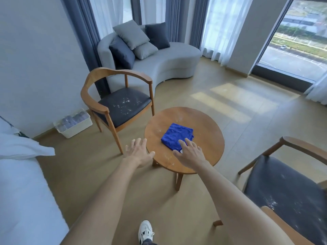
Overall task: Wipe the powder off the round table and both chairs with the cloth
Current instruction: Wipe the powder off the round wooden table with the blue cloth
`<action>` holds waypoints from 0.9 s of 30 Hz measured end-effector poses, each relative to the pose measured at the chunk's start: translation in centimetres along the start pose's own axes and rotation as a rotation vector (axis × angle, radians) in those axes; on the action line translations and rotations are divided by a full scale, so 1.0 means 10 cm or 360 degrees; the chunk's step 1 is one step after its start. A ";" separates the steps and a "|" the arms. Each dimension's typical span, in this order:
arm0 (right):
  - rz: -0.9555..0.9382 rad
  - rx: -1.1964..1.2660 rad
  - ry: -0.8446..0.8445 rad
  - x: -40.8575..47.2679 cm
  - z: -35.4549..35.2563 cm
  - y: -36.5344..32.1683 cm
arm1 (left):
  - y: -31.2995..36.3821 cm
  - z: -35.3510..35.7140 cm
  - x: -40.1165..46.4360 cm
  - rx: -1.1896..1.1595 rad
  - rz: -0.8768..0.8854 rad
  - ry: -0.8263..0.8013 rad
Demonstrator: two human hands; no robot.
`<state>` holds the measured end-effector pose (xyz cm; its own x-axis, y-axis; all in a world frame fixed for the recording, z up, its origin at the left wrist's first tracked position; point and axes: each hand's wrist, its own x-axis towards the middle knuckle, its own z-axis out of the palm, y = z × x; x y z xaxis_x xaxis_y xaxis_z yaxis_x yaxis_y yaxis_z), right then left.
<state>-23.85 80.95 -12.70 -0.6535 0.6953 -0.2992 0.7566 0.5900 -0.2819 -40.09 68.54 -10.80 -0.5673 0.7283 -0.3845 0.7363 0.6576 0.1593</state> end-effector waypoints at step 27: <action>0.0675 0.0467 -0.0191 2.53 0.45 0.95 | 0.98 0.45 3.23 0.0335 0.0522 -0.0520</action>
<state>-33.26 102.35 -27.03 -0.3017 0.7860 -0.5396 0.9291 0.1154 -0.3515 -49.58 97.65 -25.75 -0.1735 0.7693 -0.6149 0.9338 0.3268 0.1454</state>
